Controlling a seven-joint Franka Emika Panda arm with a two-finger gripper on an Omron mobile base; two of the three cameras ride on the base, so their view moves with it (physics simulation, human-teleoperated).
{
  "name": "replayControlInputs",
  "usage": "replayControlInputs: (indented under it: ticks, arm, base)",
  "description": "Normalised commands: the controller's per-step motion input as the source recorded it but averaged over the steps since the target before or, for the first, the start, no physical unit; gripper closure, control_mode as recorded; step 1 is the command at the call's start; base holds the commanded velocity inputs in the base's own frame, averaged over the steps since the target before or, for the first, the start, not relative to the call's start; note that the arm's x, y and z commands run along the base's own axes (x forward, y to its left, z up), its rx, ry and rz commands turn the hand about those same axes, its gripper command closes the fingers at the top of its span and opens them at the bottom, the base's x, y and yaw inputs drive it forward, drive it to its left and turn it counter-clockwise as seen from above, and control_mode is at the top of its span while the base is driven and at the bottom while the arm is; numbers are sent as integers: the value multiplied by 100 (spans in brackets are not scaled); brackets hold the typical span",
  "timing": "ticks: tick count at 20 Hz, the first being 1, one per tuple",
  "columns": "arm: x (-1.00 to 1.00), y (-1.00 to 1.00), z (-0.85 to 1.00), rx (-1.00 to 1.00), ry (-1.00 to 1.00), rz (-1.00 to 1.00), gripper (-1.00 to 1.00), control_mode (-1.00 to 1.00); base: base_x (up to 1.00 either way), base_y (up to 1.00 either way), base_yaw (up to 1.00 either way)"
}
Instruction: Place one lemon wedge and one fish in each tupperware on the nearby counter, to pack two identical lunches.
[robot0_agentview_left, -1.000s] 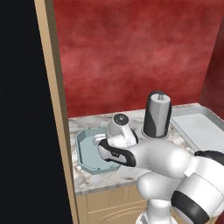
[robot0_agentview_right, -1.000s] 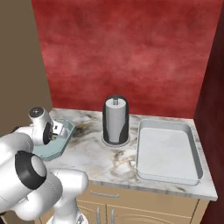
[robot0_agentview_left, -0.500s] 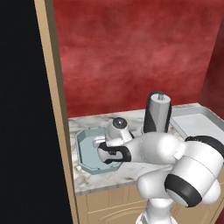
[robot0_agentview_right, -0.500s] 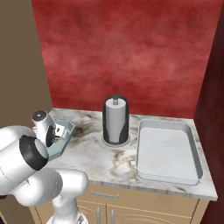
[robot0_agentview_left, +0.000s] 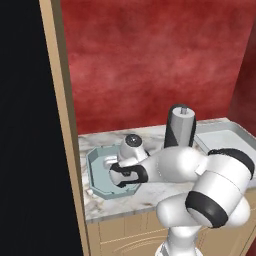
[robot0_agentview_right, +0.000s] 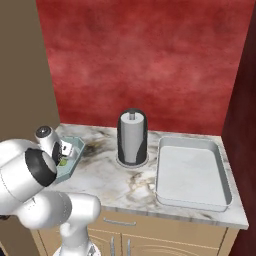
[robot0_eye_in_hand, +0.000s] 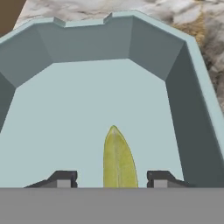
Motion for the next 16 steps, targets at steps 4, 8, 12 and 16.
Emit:
replayControlInputs:
  ticks: [4, 8, 12, 16]
  arm:
    - [0, 4, 4, 0, 0, 0, -100, -100]
    - [-75, -30, 75, 0, 0, -4, -100, -100]
    - [-82, -77, 100, 0, -1, -7, -100, -100]
    - [-69, -94, 100, 0, -1, -8, -100, -100]
  base:
    - [0, 0, 0]
    - [0, 0, 0]
    - [0, 0, 0]
    - [0, 0, 0]
